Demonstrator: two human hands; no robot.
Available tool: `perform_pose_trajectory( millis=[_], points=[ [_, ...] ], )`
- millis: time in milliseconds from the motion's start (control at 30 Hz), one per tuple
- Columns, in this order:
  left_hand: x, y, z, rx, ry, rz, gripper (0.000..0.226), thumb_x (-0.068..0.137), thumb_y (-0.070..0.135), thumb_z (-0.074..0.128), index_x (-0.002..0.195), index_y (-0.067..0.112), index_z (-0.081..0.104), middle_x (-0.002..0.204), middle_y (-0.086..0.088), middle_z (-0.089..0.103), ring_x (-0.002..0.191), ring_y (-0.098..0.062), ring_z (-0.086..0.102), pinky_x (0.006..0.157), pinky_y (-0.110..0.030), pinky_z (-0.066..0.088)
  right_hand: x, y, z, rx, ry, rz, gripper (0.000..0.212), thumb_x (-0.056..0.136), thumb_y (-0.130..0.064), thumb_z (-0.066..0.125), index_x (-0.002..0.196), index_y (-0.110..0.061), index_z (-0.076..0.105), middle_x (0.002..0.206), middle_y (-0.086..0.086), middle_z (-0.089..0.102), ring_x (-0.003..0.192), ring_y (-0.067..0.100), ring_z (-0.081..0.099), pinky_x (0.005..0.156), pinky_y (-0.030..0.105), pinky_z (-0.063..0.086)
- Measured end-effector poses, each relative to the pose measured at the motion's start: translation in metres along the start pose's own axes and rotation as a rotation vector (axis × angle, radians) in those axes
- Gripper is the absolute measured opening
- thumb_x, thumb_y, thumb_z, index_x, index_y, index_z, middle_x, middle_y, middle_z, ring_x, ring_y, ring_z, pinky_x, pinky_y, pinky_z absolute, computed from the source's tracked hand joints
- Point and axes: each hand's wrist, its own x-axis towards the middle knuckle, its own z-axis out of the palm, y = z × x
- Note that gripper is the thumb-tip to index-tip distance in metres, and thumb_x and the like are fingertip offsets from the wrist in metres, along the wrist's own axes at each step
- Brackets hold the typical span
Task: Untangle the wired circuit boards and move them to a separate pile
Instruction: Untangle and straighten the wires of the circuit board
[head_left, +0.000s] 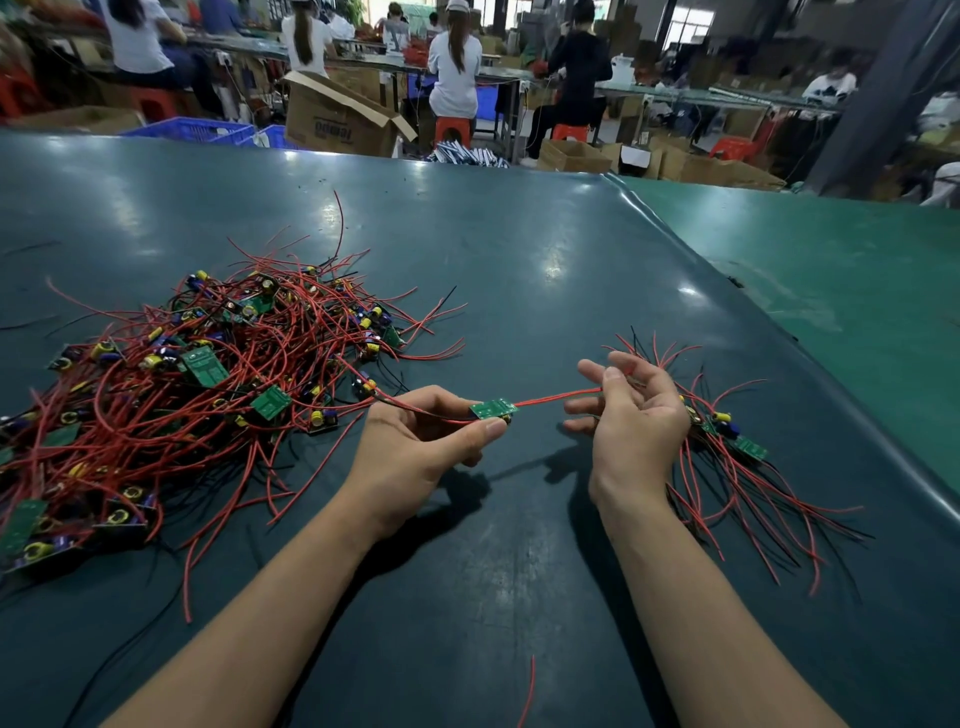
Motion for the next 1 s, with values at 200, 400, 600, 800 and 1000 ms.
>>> perform_pose_trajectory(
  millis=[200,400,600,800,1000],
  points=[
    [0.000,-0.001,-0.001,-0.009,-0.003,-0.007,0.016,0.070,-0.001,0.080,0.080,-0.005,0.068,0.060,-0.002,0.068,0.051,-0.011,0.058,0.052,-0.017,0.046,0.003,0.001,-0.001,0.011,0.016,0.018,0.024,0.098,-0.001,0.051,0.090,-0.018,0.065,0.084,0.003,0.072,0.040,0.012,0.059,0.040,0.021,0.049],
    [0.000,-0.003,0.000,-0.011,0.007,-0.006,0.013,0.073,-0.004,0.077,0.078,-0.002,0.065,0.060,0.000,0.067,0.053,-0.009,0.058,0.054,-0.015,0.046,0.006,0.002,-0.002,0.008,0.051,0.015,0.014,0.094,-0.002,0.059,0.098,-0.013,0.066,0.089,0.007,0.071,0.044,0.011,0.061,0.040,0.022,0.048],
    [0.007,0.001,-0.008,-0.130,0.201,0.123,0.028,0.074,-0.004,0.070,0.068,0.009,0.046,0.098,-0.007,0.071,0.082,-0.009,0.069,0.072,-0.020,0.053,-0.008,0.008,-0.003,-0.582,-0.170,-0.294,0.030,0.083,-0.011,0.074,0.104,-0.032,0.068,0.106,-0.005,0.060,0.067,0.002,0.049,0.070,0.008,0.039],
    [0.009,0.005,-0.015,-0.143,0.293,0.304,0.030,0.077,0.006,0.069,0.076,0.014,0.041,0.064,-0.005,0.067,0.054,-0.017,0.066,0.063,-0.028,0.056,-0.029,0.000,0.009,-0.496,-0.446,-0.379,0.019,0.089,-0.006,0.068,0.102,-0.018,0.073,0.089,0.000,0.066,0.061,0.010,0.052,0.060,0.012,0.040],
    [0.006,0.014,-0.014,-0.184,0.161,0.015,0.038,0.064,0.035,0.078,0.079,0.011,0.054,0.048,0.000,0.056,0.032,-0.009,0.042,0.033,-0.014,0.030,-0.048,-0.008,0.016,0.011,-0.866,0.342,0.030,0.078,-0.040,0.064,0.096,-0.019,0.074,0.081,0.001,0.066,0.053,0.010,0.054,0.036,0.018,0.038]
  ],
)
